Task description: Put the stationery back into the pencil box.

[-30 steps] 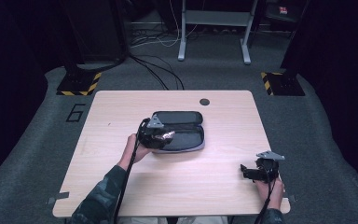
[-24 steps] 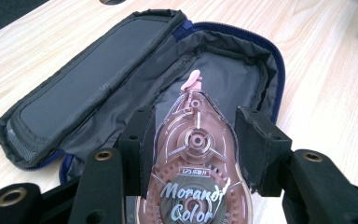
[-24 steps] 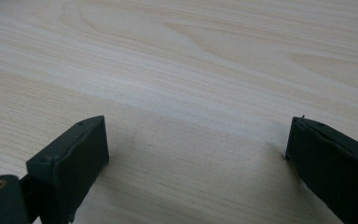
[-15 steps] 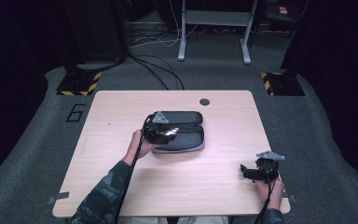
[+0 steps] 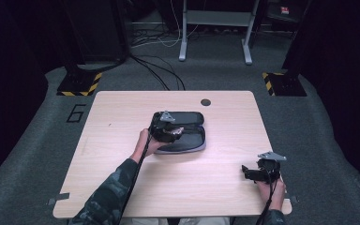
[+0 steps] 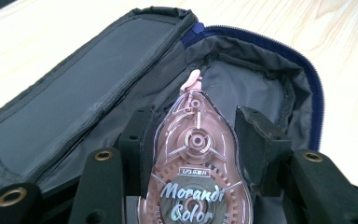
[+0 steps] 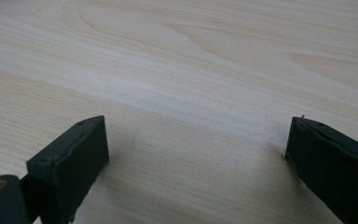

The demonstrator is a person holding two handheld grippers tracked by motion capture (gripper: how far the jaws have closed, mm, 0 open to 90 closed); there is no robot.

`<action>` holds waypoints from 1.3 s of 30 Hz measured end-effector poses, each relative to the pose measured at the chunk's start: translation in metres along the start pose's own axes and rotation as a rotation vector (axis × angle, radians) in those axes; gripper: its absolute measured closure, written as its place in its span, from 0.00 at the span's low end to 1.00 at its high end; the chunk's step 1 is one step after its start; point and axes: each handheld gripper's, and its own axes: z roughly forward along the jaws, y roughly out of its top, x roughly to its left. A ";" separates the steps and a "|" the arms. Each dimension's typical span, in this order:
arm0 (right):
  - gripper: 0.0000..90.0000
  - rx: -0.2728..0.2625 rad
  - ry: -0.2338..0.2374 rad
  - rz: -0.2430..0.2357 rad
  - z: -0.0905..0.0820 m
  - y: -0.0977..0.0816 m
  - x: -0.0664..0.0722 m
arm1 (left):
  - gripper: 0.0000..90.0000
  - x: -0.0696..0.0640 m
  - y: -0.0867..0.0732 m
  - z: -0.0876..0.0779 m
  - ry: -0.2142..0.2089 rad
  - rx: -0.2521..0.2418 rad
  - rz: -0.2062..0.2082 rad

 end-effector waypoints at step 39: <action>0.07 -0.002 0.006 -0.010 0.000 0.000 0.000 | 0.21 -0.009 -0.002 -0.018 -0.005 0.015 -0.046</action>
